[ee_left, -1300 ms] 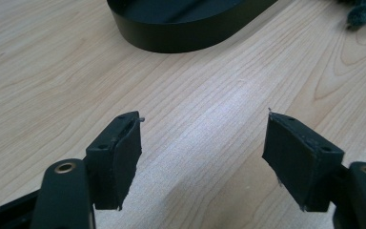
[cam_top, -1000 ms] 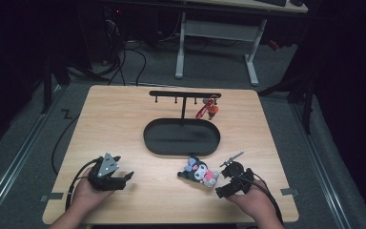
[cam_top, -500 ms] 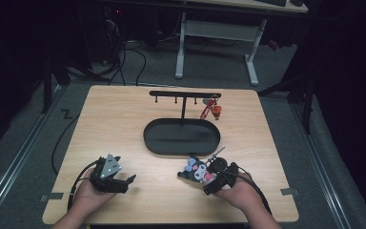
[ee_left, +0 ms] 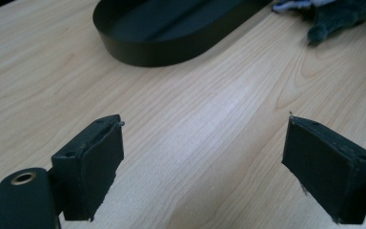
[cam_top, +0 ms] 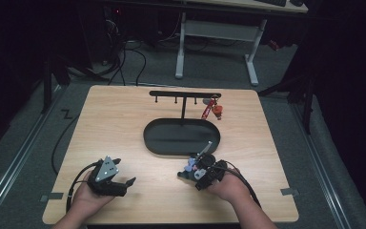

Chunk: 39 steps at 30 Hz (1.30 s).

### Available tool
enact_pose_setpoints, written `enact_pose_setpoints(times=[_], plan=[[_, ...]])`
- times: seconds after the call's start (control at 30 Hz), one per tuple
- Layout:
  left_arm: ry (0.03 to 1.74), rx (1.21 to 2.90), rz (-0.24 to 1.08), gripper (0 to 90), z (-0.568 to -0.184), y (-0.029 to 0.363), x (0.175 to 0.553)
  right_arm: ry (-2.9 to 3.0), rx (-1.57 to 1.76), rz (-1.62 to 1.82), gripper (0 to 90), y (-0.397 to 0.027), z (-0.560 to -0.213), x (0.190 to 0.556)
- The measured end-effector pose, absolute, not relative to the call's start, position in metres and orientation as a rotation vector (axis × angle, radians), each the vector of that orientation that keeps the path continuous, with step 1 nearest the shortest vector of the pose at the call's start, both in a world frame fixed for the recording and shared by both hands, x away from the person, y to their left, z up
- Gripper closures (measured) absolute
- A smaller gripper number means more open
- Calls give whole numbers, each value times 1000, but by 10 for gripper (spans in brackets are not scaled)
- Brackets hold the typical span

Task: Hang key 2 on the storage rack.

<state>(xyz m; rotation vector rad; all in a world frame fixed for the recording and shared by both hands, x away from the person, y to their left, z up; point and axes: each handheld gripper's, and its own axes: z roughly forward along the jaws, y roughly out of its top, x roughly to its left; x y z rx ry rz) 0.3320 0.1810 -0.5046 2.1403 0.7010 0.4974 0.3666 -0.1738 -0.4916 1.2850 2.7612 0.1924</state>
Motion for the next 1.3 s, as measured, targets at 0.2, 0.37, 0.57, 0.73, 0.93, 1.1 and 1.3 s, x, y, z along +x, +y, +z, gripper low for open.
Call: enact_pose_setpoints(times=[0.2, 0.37, 0.57, 0.73, 0.93, 1.1, 1.3], plan=[[722, 2149, 500, 147, -508, 184, 335, 2759, 1322, 178, 268, -168, -491, 367], [712, 2157, 510, 150, -507, 183, 333, 2758, 1257, 179, 413, -165, -492, 362], [724, 2147, 511, 150, -507, 183, 337, 2772, 1303, 235, 455, -168, -486, 361], [712, 2165, 523, 150, -509, 181, 338, 2759, 1322, 263, 468, -170, -474, 359], [702, 2158, 526, 150, -508, 179, 338, 2739, 1338, 289, 470, -176, -462, 355], [705, 2155, 517, 150, -509, 178, 340, 2745, 1412, 301, 470, -184, -455, 355], [708, 2154, 527, 152, -509, 178, 341, 2727, 1435, 290, 471, -187, -442, 357]])
